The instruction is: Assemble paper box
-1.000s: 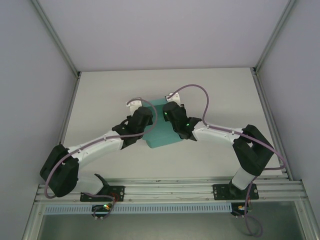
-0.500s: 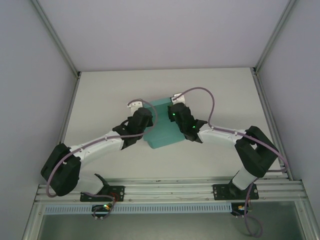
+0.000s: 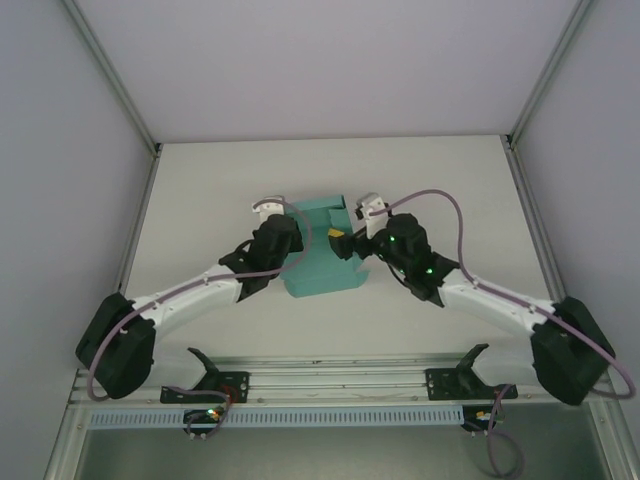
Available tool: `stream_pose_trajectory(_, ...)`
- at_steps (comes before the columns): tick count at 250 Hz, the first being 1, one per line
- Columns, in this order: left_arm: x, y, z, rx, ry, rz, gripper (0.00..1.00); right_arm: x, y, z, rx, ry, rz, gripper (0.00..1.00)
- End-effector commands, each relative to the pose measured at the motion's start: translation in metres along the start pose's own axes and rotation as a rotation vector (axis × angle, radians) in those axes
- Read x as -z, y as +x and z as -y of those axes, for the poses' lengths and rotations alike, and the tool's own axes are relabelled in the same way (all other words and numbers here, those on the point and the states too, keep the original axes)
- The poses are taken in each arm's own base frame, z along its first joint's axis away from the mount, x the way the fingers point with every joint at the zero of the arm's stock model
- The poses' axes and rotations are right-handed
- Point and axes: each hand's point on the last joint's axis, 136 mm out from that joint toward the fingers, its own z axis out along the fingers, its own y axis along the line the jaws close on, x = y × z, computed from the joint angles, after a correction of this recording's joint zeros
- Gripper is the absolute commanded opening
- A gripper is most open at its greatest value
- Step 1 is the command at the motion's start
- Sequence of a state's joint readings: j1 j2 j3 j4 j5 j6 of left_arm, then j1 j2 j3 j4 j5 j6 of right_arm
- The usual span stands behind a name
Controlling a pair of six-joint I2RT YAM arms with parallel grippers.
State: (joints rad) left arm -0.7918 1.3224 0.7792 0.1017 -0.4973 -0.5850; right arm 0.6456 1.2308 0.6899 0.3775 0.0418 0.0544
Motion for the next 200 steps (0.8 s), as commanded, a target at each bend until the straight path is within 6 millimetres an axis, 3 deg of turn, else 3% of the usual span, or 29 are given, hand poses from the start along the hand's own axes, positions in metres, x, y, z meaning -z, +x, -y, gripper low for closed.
stream_pose_trajectory(1, 0.015, -0.014, 0.005, 0.001, 0.033, 0.035, 0.0, 0.017, 0.003, 0.01, 0.016, 0.047, -0.016, 1.0)
stream_pose_trajectory(49, 0.018, -0.017, 0.009, -0.012, 0.048, 0.029, 0.0, 0.015, 0.006, 0.012, 0.024, -0.009, -0.078, 0.9)
stream_pose_trajectory(102, 0.012, -0.008, 0.013, -0.046, 0.036, -0.014, 0.0, -0.024, -0.007, 0.013, 0.033, -0.015, -0.07, 0.79)
stream_pose_trajectory(121, 0.012, -0.005, 0.014, -0.045, 0.036, -0.026, 0.0, -0.036, -0.008, 0.013, 0.026, -0.014, -0.084, 0.75)
stream_pose_trajectory(124, 0.012, -0.005, 0.014, -0.043, 0.037, -0.027, 0.0, -0.041, -0.002, 0.014, 0.027, -0.011, -0.104, 0.74)
stream_pose_trajectory(151, 0.013, -0.006, 0.011, -0.042, 0.026, -0.02, 0.0, -0.057, 0.005, 0.02, 0.02, 0.023, -0.132, 0.57)
stream_pose_trajectory(168, 0.014, -0.009, 0.007, -0.041, 0.0, -0.01, 0.0, -0.063, 0.008, 0.027, 0.012, 0.06, -0.141, 0.36)
stream_pose_trajectory(200, 0.016, -0.014, -0.001, -0.01, -0.055, 0.002, 0.0, -0.069, 0.016, 0.039, 0.019, 0.135, -0.189, 0.22)
